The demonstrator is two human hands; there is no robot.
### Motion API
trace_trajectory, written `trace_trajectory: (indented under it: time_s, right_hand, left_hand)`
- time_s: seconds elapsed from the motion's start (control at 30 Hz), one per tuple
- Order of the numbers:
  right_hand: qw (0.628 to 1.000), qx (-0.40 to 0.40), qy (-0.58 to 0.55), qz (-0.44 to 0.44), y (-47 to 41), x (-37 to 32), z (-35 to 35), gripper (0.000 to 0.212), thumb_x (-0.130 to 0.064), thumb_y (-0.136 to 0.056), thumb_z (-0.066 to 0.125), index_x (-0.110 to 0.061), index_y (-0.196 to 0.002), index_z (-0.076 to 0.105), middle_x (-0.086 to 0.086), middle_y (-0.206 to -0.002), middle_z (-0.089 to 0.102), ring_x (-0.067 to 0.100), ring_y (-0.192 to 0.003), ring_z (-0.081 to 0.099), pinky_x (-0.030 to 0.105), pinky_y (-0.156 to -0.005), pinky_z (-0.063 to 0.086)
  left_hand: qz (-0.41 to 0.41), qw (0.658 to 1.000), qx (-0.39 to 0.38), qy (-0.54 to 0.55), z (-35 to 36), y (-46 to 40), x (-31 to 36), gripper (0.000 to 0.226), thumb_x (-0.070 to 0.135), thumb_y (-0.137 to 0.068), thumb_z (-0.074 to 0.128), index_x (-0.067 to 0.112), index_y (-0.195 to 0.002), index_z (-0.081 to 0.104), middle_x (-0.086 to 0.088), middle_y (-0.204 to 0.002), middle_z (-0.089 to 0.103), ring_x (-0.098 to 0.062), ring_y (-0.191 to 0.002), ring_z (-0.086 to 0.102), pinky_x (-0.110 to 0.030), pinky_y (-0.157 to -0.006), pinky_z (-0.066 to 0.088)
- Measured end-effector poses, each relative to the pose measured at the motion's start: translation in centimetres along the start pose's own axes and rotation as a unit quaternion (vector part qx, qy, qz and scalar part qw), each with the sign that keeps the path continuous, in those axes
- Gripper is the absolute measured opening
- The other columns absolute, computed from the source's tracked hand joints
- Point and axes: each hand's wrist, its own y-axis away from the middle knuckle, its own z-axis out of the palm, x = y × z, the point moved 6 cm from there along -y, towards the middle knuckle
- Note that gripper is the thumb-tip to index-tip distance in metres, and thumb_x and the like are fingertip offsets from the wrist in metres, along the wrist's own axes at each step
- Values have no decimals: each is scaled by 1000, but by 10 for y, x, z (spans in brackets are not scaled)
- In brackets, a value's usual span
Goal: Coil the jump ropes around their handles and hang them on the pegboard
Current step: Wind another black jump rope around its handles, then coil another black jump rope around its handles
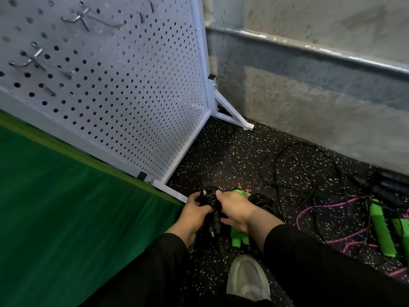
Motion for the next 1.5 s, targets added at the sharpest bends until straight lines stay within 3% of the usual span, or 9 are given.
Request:
trace_trajectory:
  time_s: [0.3,0.47,0.6,0.7,0.83,1.13,1.2,1.33,1.5]
  right_hand:
    - [999,35,39,-10,-16,3,5,37,-40,-107,38,-15,-123,60,8,-113,67,25,-104,64,46,-101,53]
    - [997,36,66,-13,-21,5,2,37,-41,-107,37,-16,-116,63,11,-116,69,30,-111,65,52,-103,51]
    - [998,32,54,-9,-21,6,5,36,-40,-108,37,-15,-109,62,12,-107,60,28,-106,61,60,-108,43]
    - [998,33,46,-12,-18,2,3,28,-38,-108,37,-23,-97,58,14,-111,61,29,-111,61,57,-109,44]
    - [999,24,39,-17,-12,2,4,28,-36,-109,37,-21,-107,60,7,-105,56,23,-96,52,55,-110,42]
    - [994,44,59,-75,27,-21,-20,35,-46,-103,42,-20,-109,65,7,-104,66,27,-100,66,46,-96,56]
    - [990,67,64,-110,47,-33,-44,33,-47,-100,46,-21,-98,67,3,-92,65,26,-92,65,46,-94,57]
    - [977,130,70,-156,100,-51,-110,29,-39,-104,49,-18,-98,69,6,-104,69,29,-109,66,51,-101,52]
    - [955,209,104,-181,166,-50,-202,36,-38,-104,49,-11,-118,68,8,-105,70,31,-107,67,51,-99,53]
  left_hand:
    - [-21,1000,17,4,-1,-11,-10,47,2,-96,52,25,-137,47,-6,-112,68,-23,-97,67,-40,-89,55]
    - [-29,999,35,-8,-4,-13,-9,35,-1,-96,51,20,-124,53,-1,-98,69,-19,-88,66,-29,-74,54]
    - [-28,998,36,-34,-6,-9,-3,47,3,-98,48,10,-145,50,-8,-119,68,-23,-103,65,-34,-88,54]
    - [-15,996,38,-83,-8,-3,5,50,5,-101,45,8,-151,43,-10,-128,62,-21,-108,61,-28,-85,47]
    - [-7,990,36,-134,-7,2,13,48,5,-100,46,7,-148,47,-15,-134,63,-28,-120,62,-30,-94,49]
    - [54,971,73,-221,-11,28,68,37,12,-101,51,9,-138,57,-13,-123,67,-30,-110,66,-35,-94,54]
    - [92,962,78,-243,0,35,100,34,14,-100,55,9,-132,62,-14,-118,70,-31,-107,67,-37,-95,54]
    - [172,940,1,-294,62,69,175,26,16,-97,60,9,-121,68,-18,-109,73,-33,-99,69,-37,-83,53]
    - [287,829,-82,-473,160,146,247,28,30,-101,57,20,-126,67,-5,-107,70,-22,-89,64,-29,-74,47]
